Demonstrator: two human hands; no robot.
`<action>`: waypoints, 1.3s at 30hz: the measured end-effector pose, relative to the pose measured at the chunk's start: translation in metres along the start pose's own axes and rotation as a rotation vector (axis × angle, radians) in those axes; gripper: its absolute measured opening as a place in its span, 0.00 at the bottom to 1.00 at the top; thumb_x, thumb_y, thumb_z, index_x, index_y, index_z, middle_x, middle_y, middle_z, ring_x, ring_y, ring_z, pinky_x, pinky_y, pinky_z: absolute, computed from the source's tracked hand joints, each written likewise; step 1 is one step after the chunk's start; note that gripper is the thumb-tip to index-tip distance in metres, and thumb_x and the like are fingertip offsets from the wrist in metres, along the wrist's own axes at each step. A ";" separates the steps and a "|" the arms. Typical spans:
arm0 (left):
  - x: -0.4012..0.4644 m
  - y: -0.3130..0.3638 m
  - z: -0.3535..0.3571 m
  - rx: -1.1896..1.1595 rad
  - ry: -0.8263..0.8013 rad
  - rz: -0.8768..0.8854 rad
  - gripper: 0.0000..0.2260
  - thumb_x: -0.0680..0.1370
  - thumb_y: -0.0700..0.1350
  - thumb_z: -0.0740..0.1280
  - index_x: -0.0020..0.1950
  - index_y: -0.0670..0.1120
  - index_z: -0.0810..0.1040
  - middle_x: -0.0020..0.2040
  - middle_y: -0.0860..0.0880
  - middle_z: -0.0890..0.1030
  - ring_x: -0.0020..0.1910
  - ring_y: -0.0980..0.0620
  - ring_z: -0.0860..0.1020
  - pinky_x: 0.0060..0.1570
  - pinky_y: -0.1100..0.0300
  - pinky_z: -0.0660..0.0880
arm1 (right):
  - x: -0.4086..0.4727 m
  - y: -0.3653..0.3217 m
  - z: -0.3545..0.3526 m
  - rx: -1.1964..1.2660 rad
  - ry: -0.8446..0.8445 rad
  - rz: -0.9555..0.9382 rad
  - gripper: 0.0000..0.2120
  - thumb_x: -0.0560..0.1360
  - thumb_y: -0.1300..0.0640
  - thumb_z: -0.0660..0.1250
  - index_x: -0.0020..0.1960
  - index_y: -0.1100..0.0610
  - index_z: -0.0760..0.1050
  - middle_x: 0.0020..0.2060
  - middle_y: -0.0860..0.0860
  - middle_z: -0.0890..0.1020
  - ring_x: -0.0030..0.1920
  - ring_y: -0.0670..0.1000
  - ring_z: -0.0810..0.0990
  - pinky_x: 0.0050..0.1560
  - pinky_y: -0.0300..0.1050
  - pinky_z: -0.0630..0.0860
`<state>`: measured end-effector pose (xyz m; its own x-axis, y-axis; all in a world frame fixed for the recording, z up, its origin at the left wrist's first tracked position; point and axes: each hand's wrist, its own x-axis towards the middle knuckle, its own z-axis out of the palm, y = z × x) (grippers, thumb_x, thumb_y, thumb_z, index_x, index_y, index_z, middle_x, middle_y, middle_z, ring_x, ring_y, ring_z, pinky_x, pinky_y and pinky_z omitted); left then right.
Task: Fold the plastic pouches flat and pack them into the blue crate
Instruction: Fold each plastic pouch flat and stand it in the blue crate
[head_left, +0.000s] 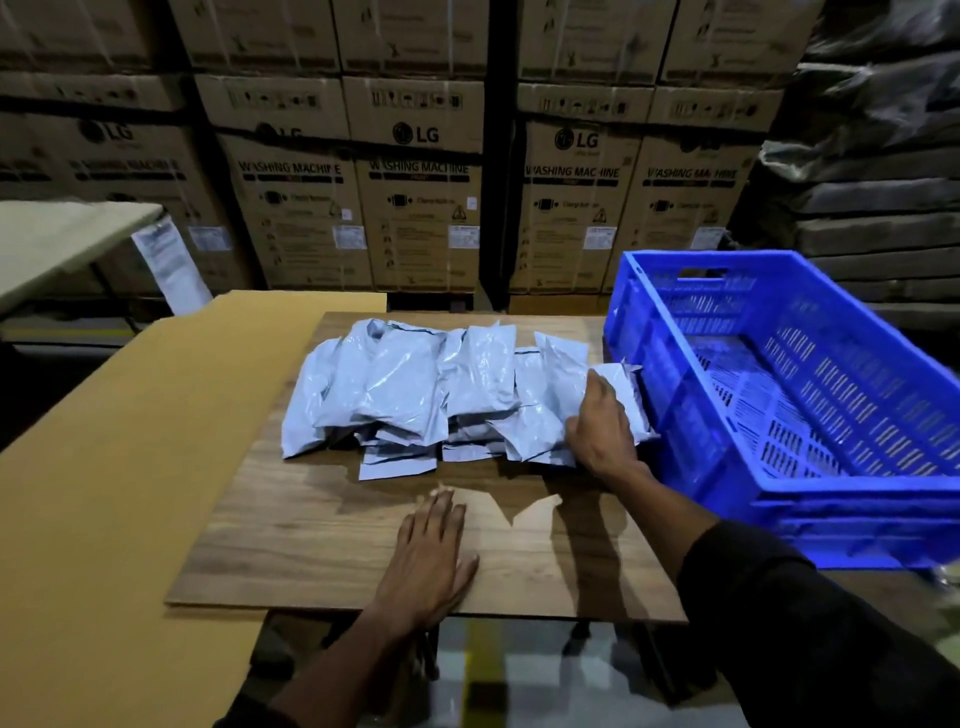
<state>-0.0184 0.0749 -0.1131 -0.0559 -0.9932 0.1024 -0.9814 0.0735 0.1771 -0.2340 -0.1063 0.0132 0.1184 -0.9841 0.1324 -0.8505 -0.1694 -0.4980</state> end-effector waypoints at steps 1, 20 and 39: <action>-0.002 -0.002 0.000 -0.017 0.013 0.004 0.30 0.79 0.60 0.58 0.75 0.43 0.67 0.77 0.40 0.68 0.75 0.40 0.65 0.65 0.42 0.74 | -0.007 -0.001 -0.003 0.030 0.064 -0.061 0.34 0.74 0.65 0.63 0.78 0.63 0.56 0.75 0.63 0.64 0.73 0.64 0.66 0.70 0.56 0.66; -0.042 -0.032 -0.009 -0.294 0.518 -0.086 0.23 0.78 0.43 0.57 0.72 0.37 0.72 0.73 0.38 0.73 0.71 0.37 0.72 0.69 0.40 0.70 | -0.160 0.005 0.070 -0.335 -0.183 -0.728 0.29 0.77 0.56 0.49 0.76 0.60 0.65 0.77 0.56 0.65 0.78 0.57 0.61 0.73 0.57 0.58; -0.033 0.003 -0.014 0.125 0.033 0.148 0.32 0.83 0.62 0.52 0.81 0.44 0.62 0.83 0.46 0.58 0.81 0.44 0.57 0.73 0.35 0.54 | -0.183 0.016 0.070 -0.053 -0.225 -0.708 0.23 0.82 0.55 0.51 0.76 0.56 0.65 0.78 0.47 0.64 0.79 0.47 0.56 0.79 0.52 0.54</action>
<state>-0.0170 0.1088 -0.1019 -0.1976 -0.9687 0.1505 -0.9781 0.2050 0.0354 -0.2337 0.0674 -0.0794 0.7443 -0.6288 0.2248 -0.5549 -0.7697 -0.3156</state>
